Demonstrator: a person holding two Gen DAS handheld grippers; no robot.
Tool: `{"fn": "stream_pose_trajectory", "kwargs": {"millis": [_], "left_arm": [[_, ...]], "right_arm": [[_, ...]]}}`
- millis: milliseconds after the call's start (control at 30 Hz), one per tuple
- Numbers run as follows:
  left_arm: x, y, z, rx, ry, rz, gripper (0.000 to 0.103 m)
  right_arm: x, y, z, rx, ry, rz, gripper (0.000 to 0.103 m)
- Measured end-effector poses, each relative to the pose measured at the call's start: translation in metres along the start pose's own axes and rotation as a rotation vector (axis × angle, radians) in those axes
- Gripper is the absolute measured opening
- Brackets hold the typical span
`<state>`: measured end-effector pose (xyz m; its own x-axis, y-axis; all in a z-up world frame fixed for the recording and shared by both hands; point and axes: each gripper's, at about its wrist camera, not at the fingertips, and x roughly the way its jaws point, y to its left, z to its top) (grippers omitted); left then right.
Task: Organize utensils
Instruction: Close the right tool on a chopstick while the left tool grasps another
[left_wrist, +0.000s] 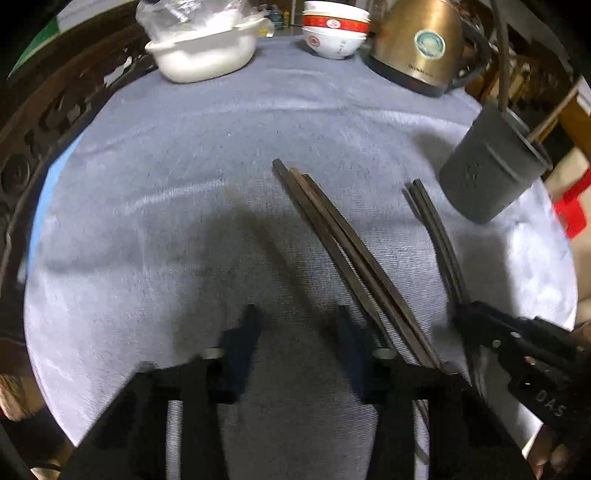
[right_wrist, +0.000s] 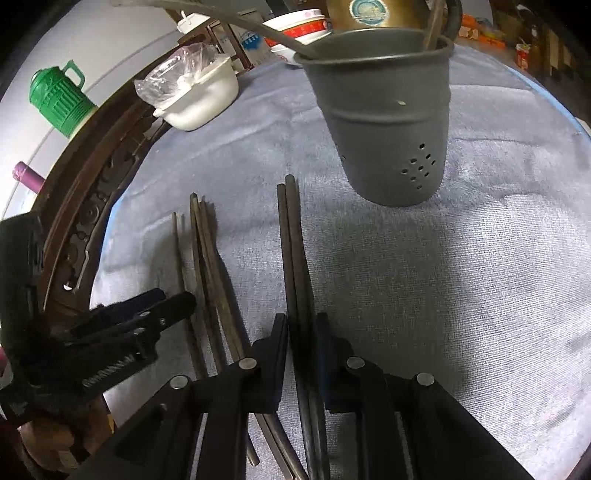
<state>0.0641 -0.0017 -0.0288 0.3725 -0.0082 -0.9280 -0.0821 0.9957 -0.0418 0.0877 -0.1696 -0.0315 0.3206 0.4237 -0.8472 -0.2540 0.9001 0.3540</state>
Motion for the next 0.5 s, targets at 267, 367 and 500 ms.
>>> {"fn": "stream_pose_trajectory", "kwargs": {"millis": [267,367,500], "left_arm": [[0.007,0.002,0.013,0.343,0.074,0.009,0.011],[0.009,0.002,0.017,0.392,0.086,0.017,0.014],[0.011,0.014,0.025,0.282,0.080,-0.018,0.017]], "right_arm": [[0.000,0.001,-0.012,0.085,0.076,0.083,0.019],[-0.004,-0.003,-0.013,0.120,0.054,0.110,0.022],[-0.013,-0.002,0.002,0.074,0.010,0.013,0.026]]}}
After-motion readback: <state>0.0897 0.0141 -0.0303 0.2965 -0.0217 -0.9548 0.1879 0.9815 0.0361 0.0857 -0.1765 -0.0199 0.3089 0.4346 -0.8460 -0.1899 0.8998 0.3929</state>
